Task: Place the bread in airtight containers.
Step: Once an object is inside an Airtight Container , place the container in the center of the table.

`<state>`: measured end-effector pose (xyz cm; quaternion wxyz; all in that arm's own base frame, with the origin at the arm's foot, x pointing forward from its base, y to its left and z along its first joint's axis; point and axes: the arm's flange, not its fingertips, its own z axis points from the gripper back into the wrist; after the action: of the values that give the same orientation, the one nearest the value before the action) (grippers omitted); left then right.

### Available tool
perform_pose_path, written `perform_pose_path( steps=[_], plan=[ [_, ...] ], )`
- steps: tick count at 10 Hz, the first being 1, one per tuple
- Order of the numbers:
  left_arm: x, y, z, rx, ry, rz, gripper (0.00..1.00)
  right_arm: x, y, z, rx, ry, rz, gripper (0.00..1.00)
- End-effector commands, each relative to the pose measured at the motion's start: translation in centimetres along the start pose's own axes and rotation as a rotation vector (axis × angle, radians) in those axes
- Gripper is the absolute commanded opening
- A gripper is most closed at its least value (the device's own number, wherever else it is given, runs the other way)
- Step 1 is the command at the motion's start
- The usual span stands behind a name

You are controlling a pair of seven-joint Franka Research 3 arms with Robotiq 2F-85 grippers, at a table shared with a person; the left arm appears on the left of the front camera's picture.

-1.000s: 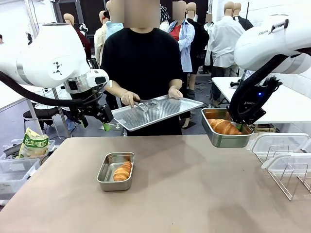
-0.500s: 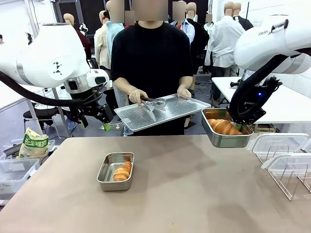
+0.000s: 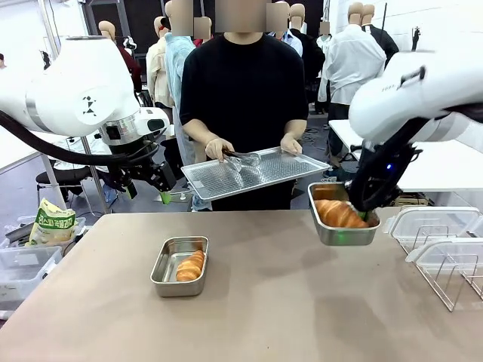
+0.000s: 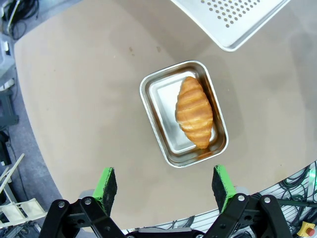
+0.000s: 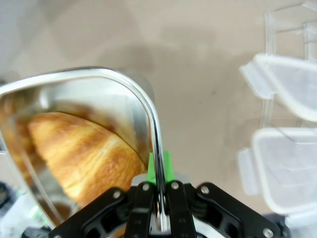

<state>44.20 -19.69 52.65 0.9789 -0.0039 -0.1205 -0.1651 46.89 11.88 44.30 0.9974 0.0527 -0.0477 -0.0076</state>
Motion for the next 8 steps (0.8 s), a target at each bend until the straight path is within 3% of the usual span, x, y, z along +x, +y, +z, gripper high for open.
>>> perform_pose_path(
  steps=[1,3,8],
  plan=[
    [0.1,0.0,0.1,0.024,0.004,0.016,1.0,0.1,1.2,-3.3,-0.02,-0.039,-0.048,0.0],
    [0.1,0.0,0.1,0.024,0.004,0.016,1.0,0.0,0.9,-7.0,0.045,-0.033,-0.003,0.0],
    [0.1,0.0,0.1,0.024,0.004,0.016,1.0,0.5,0.3,-11.7,0.028,0.039,0.071,0.0]
  ],
)
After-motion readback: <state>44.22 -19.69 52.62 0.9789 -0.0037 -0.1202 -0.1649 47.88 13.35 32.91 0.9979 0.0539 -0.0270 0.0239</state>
